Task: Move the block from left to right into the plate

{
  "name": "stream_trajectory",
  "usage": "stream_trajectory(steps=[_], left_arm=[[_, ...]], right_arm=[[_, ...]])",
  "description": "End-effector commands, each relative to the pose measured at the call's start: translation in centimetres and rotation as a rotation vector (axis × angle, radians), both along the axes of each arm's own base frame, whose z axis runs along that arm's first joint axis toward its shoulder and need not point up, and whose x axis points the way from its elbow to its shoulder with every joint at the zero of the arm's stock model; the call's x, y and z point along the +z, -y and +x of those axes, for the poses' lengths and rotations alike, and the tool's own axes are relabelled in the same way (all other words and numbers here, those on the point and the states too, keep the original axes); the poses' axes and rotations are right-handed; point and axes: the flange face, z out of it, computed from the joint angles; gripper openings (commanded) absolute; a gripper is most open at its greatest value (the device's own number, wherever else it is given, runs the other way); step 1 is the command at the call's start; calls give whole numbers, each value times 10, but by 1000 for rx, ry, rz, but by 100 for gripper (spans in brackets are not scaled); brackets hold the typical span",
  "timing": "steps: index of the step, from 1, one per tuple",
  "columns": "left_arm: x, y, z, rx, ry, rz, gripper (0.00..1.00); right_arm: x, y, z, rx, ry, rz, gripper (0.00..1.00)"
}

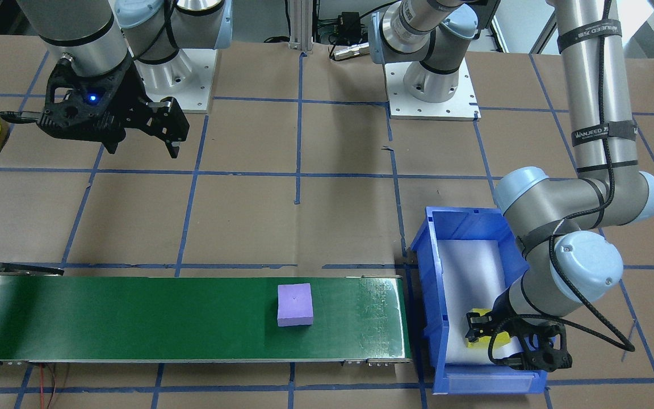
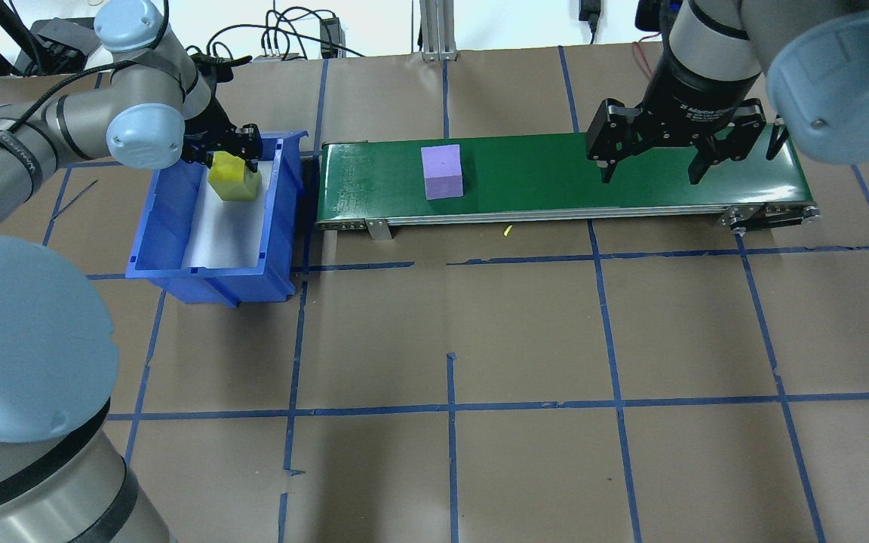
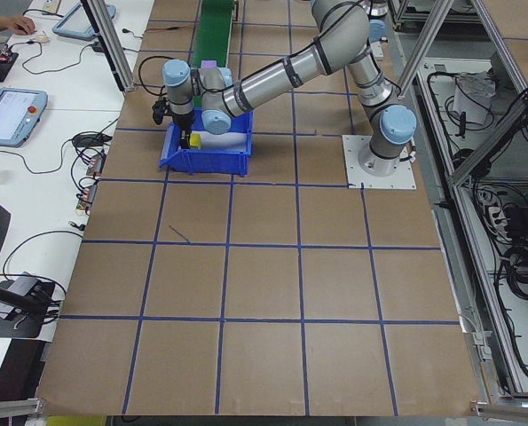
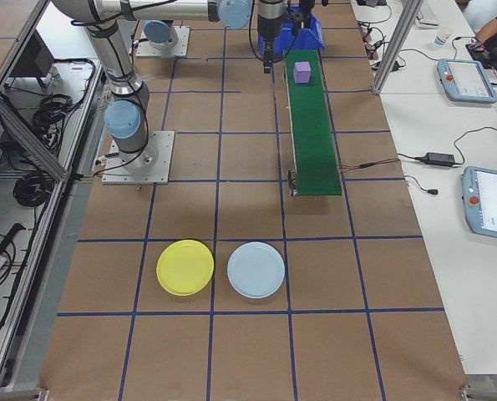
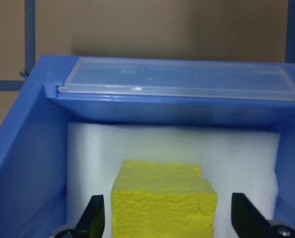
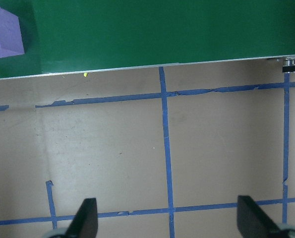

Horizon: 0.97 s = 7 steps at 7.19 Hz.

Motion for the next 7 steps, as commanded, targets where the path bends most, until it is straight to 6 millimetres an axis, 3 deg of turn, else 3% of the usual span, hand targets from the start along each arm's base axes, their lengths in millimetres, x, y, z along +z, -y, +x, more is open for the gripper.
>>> stream_trajectory(steps=[1, 4, 5, 7], left_arm=[[19, -4, 0, -1, 12, -15, 21], [115, -36, -7, 49, 1, -17, 21], [134, -43, -21, 72, -13, -37, 21], [146, -50, -89, 113, -67, -62, 21]], right_arm=[[0, 0, 0, -1, 0, 0, 100], [0, 0, 0, -1, 0, -2, 100], [0, 0, 1, 1, 0, -2, 100], [0, -1, 3, 5, 0, -2, 100]])
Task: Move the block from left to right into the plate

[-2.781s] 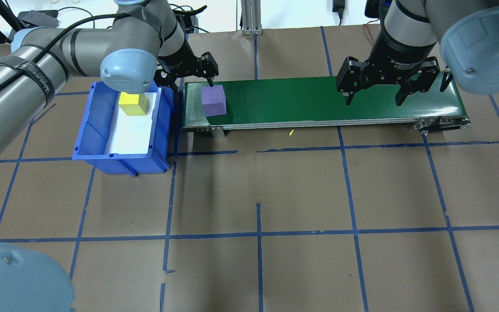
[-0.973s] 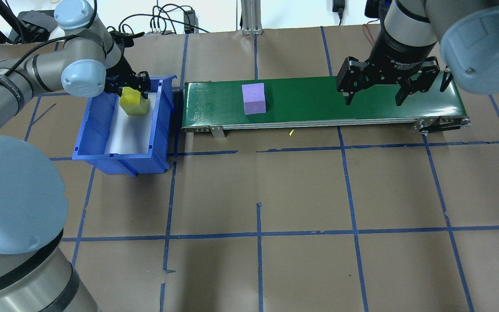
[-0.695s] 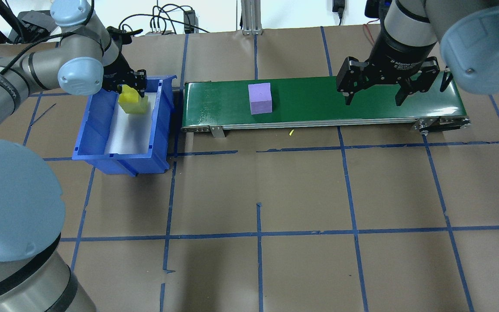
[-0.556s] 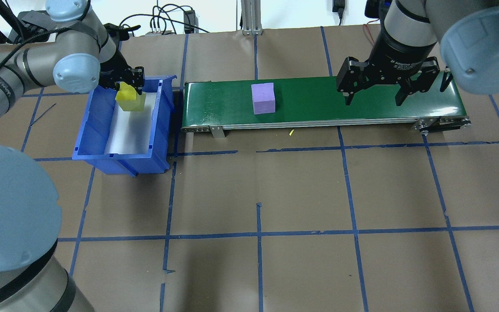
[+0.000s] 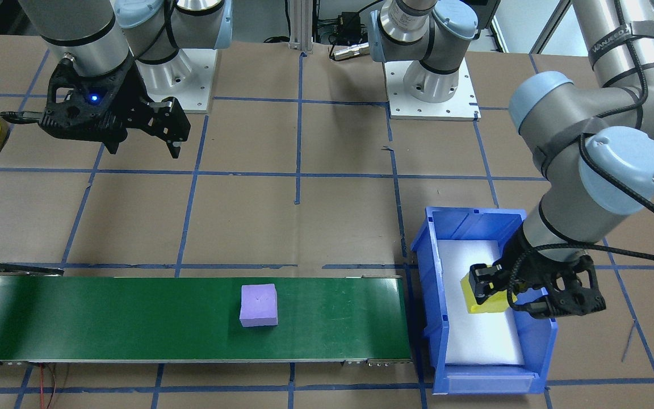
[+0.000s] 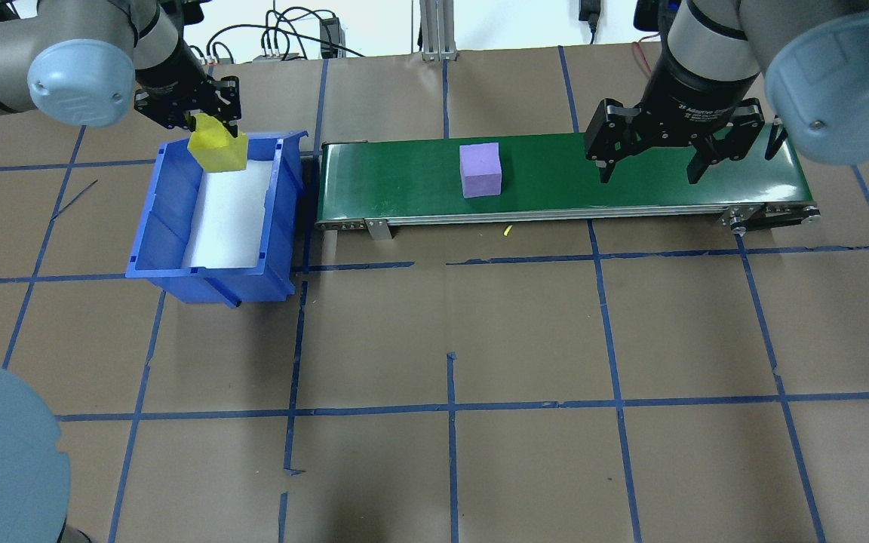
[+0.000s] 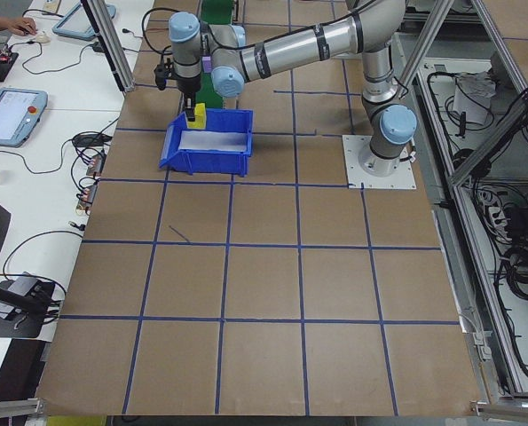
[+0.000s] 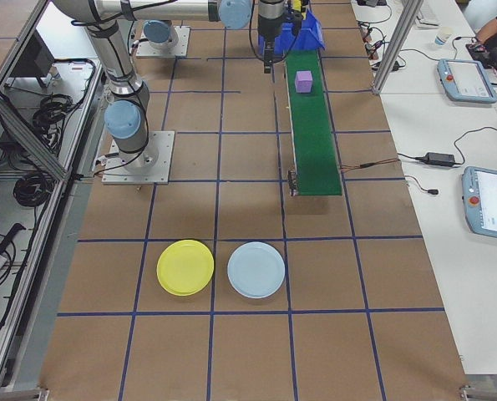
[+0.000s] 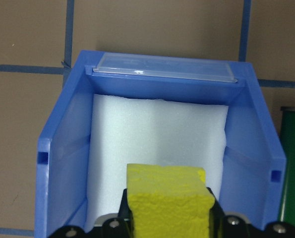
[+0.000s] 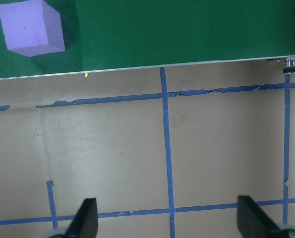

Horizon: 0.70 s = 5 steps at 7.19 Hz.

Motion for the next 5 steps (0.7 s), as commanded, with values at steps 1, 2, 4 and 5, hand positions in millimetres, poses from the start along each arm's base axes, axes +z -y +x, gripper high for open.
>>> stream_trajectory(steps=[1, 2, 4, 5], left_arm=[[7, -9, -66, 46, -37, -15, 21], [-1, -13, -94, 54, -65, -1, 21], [-42, -2, -141, -9, -100, -22, 22], [-64, -3, -145, -14, -94, 8, 22]], right_arm=[[1, 1, -2, -4, 0, -6, 100], [-3, 2, -1, -3, 0, 3, 100], [-37, 7, 7, -11, 24, 49, 100], [-55, 4, 10, -13, 53, 81, 100]])
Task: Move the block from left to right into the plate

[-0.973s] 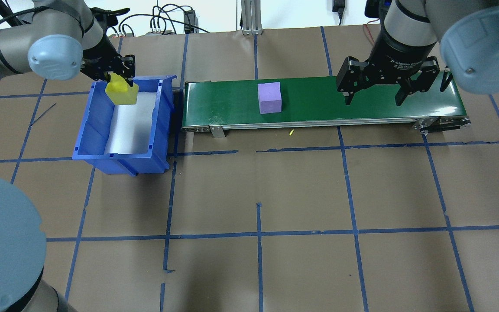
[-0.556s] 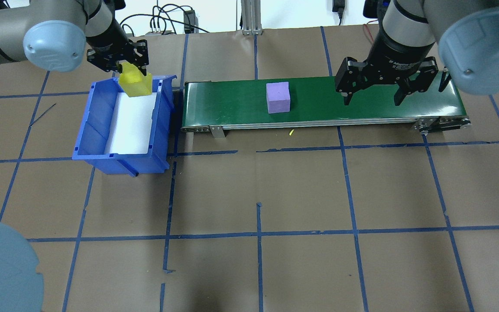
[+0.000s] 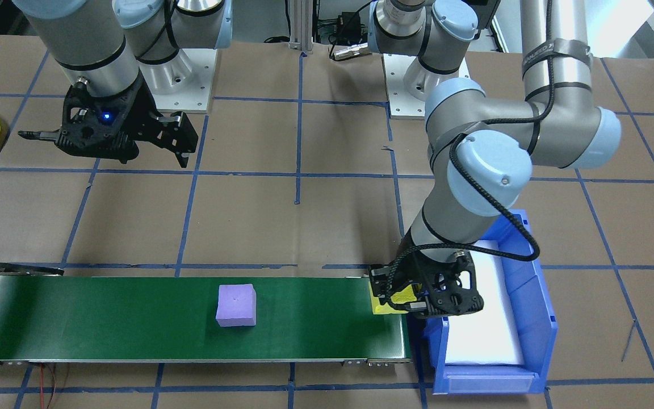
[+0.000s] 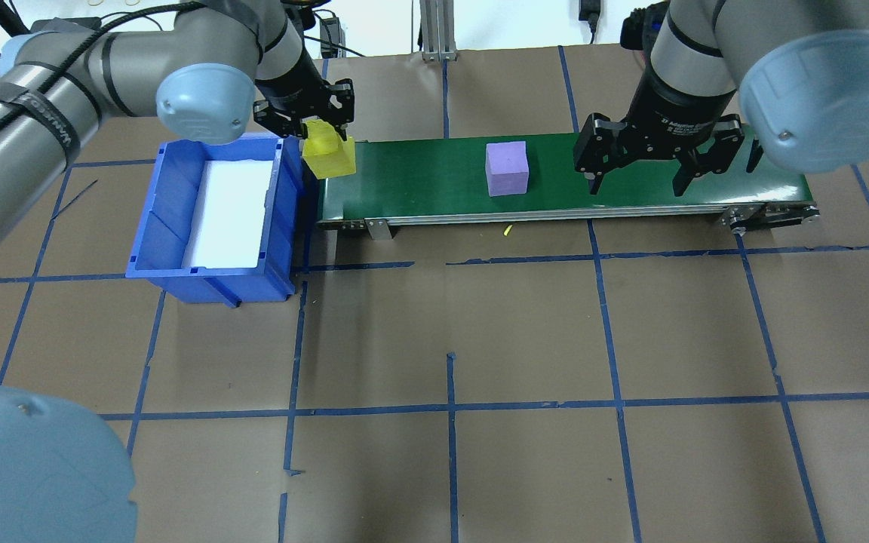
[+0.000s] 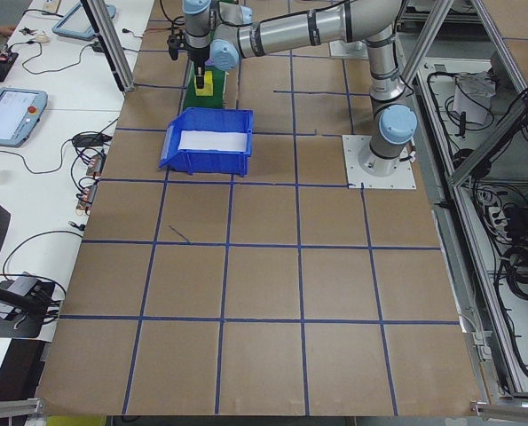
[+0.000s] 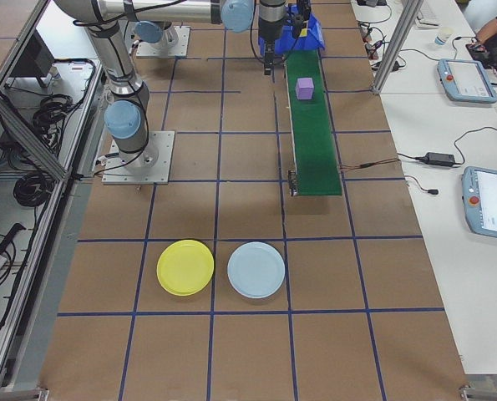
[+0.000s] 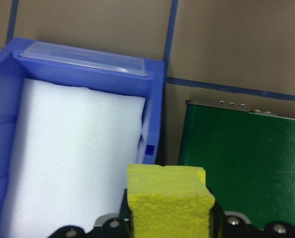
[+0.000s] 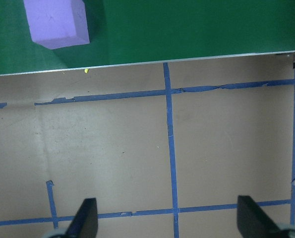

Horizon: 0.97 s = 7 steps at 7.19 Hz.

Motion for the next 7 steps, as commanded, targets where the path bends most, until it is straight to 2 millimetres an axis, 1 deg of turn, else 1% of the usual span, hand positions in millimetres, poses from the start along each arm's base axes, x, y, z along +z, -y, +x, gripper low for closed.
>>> stream_trajectory(steps=[1, 2, 3, 4, 5, 6, 7], left_arm=[[-39, 8, -14, -12, -3, 7, 24], [-49, 10, -14, -10, -3, 12, 26], [-57, 12, -15, -11, -3, 19, 39], [-57, 13, -15, -11, -5, 15, 75], [-55, 13, -15, -14, -4, 4, 100], [-36, 9, -15, -15, -4, -22, 100], [-6, -1, -14, -31, -1, -50, 100]], right_arm=[[-46, 4, 4, -8, 28, 31, 100], [-56, 16, 2, -9, 18, -17, 100], [-78, 23, 1, -9, 13, 23, 100], [-89, 27, 1, -11, 15, 39, 100], [-86, 41, 0, -10, 15, -57, 100], [-99, 56, -1, -11, 15, -61, 100], [-104, 74, -5, -16, -3, -62, 100]])
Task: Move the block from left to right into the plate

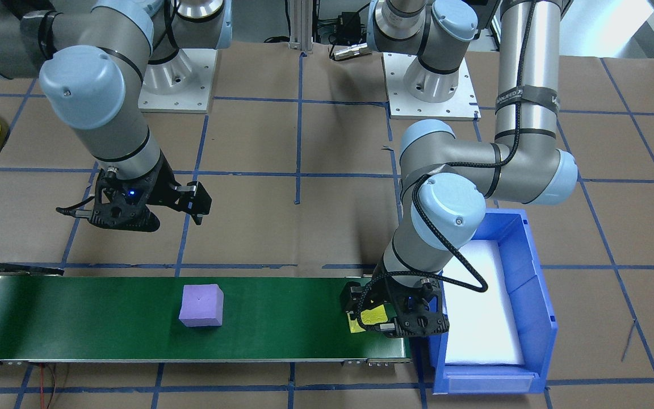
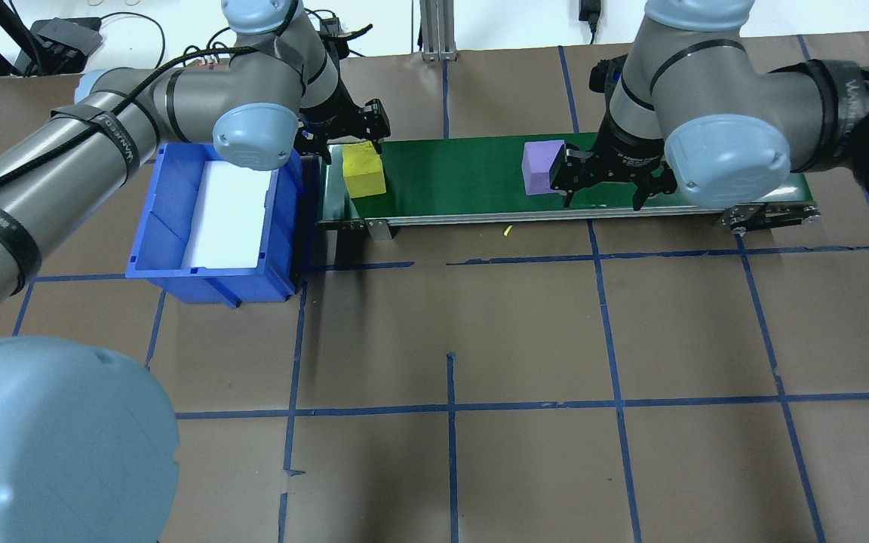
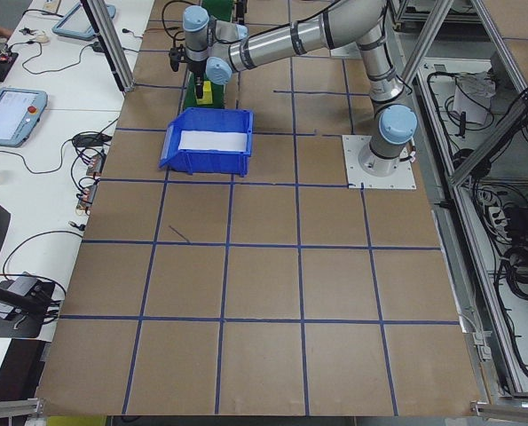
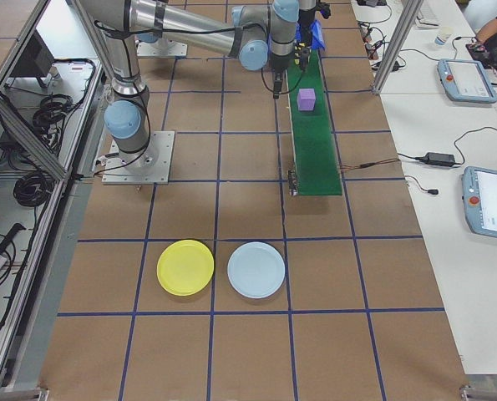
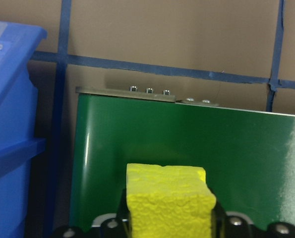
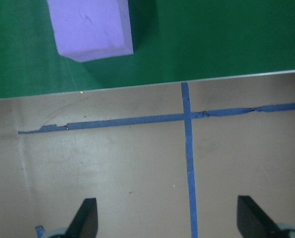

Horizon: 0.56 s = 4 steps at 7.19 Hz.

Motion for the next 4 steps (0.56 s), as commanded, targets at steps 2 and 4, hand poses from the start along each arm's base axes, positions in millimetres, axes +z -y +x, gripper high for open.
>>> stream_trajectory(steps=[2, 4], left_arm=[[105, -59, 13, -22, 27, 6, 100], [160, -107, 32, -46, 99, 52, 100]], right_arm=[[-3, 60, -9, -5, -15, -43, 100], [4, 80, -48, -25, 2, -64, 100]])
